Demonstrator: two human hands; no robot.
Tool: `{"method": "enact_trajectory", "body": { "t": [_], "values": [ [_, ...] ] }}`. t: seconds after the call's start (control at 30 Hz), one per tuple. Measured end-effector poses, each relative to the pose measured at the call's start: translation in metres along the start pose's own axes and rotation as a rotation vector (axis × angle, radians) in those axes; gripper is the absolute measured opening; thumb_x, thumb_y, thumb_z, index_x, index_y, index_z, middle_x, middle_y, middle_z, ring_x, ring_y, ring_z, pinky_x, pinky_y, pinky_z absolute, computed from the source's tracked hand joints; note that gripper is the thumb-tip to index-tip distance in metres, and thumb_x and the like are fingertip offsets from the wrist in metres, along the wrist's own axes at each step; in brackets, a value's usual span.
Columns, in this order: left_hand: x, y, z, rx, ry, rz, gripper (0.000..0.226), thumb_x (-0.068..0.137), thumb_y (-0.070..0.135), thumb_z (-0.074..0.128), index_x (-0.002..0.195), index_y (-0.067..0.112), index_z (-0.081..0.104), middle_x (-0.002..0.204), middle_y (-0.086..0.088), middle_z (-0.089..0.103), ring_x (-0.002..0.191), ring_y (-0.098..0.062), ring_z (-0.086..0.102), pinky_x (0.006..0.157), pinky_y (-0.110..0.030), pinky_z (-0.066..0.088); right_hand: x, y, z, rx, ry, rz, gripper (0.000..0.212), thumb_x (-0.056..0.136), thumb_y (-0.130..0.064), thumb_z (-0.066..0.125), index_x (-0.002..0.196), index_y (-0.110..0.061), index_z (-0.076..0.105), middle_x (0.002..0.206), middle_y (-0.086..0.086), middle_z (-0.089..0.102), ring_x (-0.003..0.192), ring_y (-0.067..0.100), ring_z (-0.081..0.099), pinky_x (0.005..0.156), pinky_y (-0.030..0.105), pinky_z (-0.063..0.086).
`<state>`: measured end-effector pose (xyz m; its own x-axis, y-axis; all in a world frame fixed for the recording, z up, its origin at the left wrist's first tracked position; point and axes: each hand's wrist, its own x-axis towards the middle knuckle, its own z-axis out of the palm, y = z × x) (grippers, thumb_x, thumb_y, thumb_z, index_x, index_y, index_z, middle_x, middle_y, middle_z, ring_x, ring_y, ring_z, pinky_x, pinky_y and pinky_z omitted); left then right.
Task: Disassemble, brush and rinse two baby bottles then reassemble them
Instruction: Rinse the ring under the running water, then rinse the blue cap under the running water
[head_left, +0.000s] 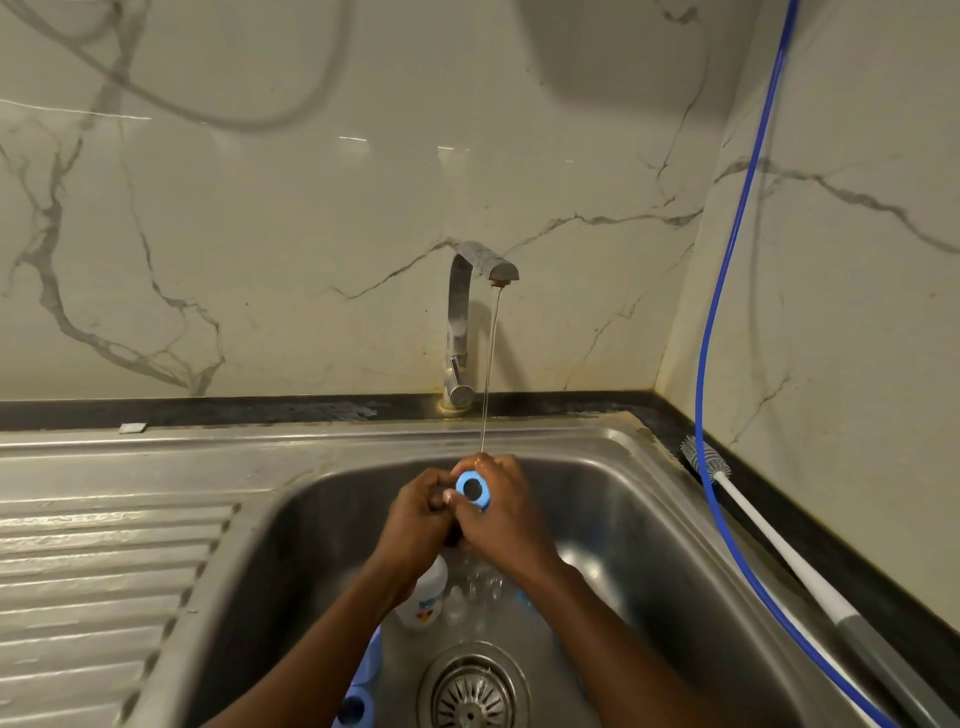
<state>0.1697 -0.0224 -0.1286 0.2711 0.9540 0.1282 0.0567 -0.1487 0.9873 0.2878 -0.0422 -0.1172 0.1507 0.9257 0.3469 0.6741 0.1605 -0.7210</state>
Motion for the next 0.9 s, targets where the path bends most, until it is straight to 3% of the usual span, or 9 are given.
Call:
{"method": "enact_trajectory", "body": {
  "t": [0.1, 0.2, 0.3, 0.4, 0.5, 0.6, 0.67, 0.73, 0.9],
  "values": [
    [0.001, 0.001, 0.0, -0.011, -0.015, 0.02, 0.012, 0.095, 0.001, 0.055, 0.103, 0.006, 0.062, 0.084, -0.014, 0.072, 0.067, -0.023, 0.07, 0.06, -0.028, 0.057, 0.0, -0.002, -0.003, 0.008, 0.055, -0.025, 0.021, 0.097, -0.028, 0.057, 0.117, -0.023, 0.06, 0.11, -0.015, 0.043, 0.097, 0.001, 0.05, 0.074, 0.004, 0.038],
    [0.003, 0.002, 0.0, -0.019, -0.018, 0.018, 0.012, 0.093, -0.003, 0.056, 0.102, 0.003, 0.062, 0.079, -0.016, 0.071, 0.065, -0.024, 0.069, 0.06, -0.031, 0.059, 0.001, -0.001, -0.008, 0.185, 0.051, 0.083, 0.02, 0.095, -0.031, 0.06, 0.114, -0.027, 0.058, 0.105, -0.014, 0.051, 0.101, 0.005, 0.056, 0.074, 0.007, 0.042],
    [0.004, 0.001, -0.003, -0.016, -0.069, 0.022, 0.021, 0.093, -0.007, 0.056, 0.106, 0.006, 0.066, 0.084, -0.013, 0.074, 0.072, -0.025, 0.073, 0.063, -0.028, 0.058, 0.002, -0.002, -0.012, 0.412, -0.095, 0.19, 0.038, 0.083, -0.023, 0.076, 0.114, -0.027, 0.055, 0.111, -0.006, 0.06, 0.106, 0.014, 0.06, 0.074, 0.017, 0.055],
    [0.005, -0.002, -0.002, 0.019, -0.083, 0.027, 0.031, 0.091, -0.01, 0.056, 0.108, 0.013, 0.068, 0.092, -0.007, 0.075, 0.082, -0.021, 0.074, 0.069, -0.026, 0.059, 0.004, 0.0, -0.012, 0.419, -0.144, 0.283, 0.045, 0.083, -0.013, 0.075, 0.12, -0.02, 0.051, 0.114, 0.007, 0.061, 0.102, 0.022, 0.063, 0.081, 0.032, 0.059],
    [0.004, -0.009, -0.001, 0.201, -0.016, 0.111, 0.04, 0.089, -0.01, 0.054, 0.107, 0.024, 0.067, 0.094, 0.002, 0.072, 0.082, -0.012, 0.071, 0.067, -0.022, 0.056, 0.005, 0.005, -0.01, 0.3, -0.078, 0.262, 0.032, 0.086, -0.017, 0.072, 0.11, -0.024, 0.053, 0.102, 0.005, 0.063, 0.082, 0.015, 0.063, 0.064, 0.021, 0.053],
    [0.003, -0.016, -0.007, 0.307, 0.091, 0.163, 0.049, 0.085, -0.009, 0.061, 0.113, 0.031, 0.057, 0.103, 0.013, 0.062, 0.094, -0.007, 0.065, 0.076, -0.024, 0.056, 0.001, 0.023, -0.011, -0.024, -0.037, 0.161, 0.028, 0.079, -0.025, 0.079, 0.099, -0.023, 0.06, 0.101, -0.007, 0.051, 0.088, 0.007, 0.053, 0.069, 0.009, 0.041],
    [0.005, -0.018, -0.01, 0.324, 0.133, 0.166, 0.053, 0.084, -0.01, 0.061, 0.116, 0.031, 0.055, 0.107, 0.014, 0.058, 0.099, -0.007, 0.061, 0.081, -0.026, 0.056, -0.006, 0.038, -0.007, -0.207, -0.143, 0.186, 0.031, 0.074, -0.031, 0.083, 0.099, -0.022, 0.067, 0.108, -0.006, 0.039, 0.101, 0.01, 0.046, 0.082, 0.013, 0.039],
    [0.005, -0.02, -0.01, 0.378, 0.102, 0.171, 0.052, 0.085, -0.01, 0.059, 0.114, 0.033, 0.054, 0.106, 0.016, 0.056, 0.1, -0.004, 0.059, 0.082, -0.023, 0.054, -0.011, 0.053, -0.002, -0.313, -0.231, 0.236, 0.038, 0.069, -0.036, 0.085, 0.101, -0.021, 0.071, 0.109, -0.002, 0.045, 0.106, 0.017, 0.048, 0.089, 0.02, 0.04],
    [0.005, -0.025, -0.004, 0.456, -0.024, 0.188, 0.043, 0.091, -0.003, 0.056, 0.114, 0.034, 0.056, 0.101, 0.014, 0.06, 0.097, -0.002, 0.061, 0.08, -0.016, 0.051, -0.022, 0.063, 0.005, -0.335, -0.257, 0.255, 0.014, 0.076, -0.017, 0.072, 0.09, -0.019, 0.074, 0.084, -0.001, 0.065, 0.093, 0.018, 0.066, 0.074, 0.021, 0.044]
  ]
}}
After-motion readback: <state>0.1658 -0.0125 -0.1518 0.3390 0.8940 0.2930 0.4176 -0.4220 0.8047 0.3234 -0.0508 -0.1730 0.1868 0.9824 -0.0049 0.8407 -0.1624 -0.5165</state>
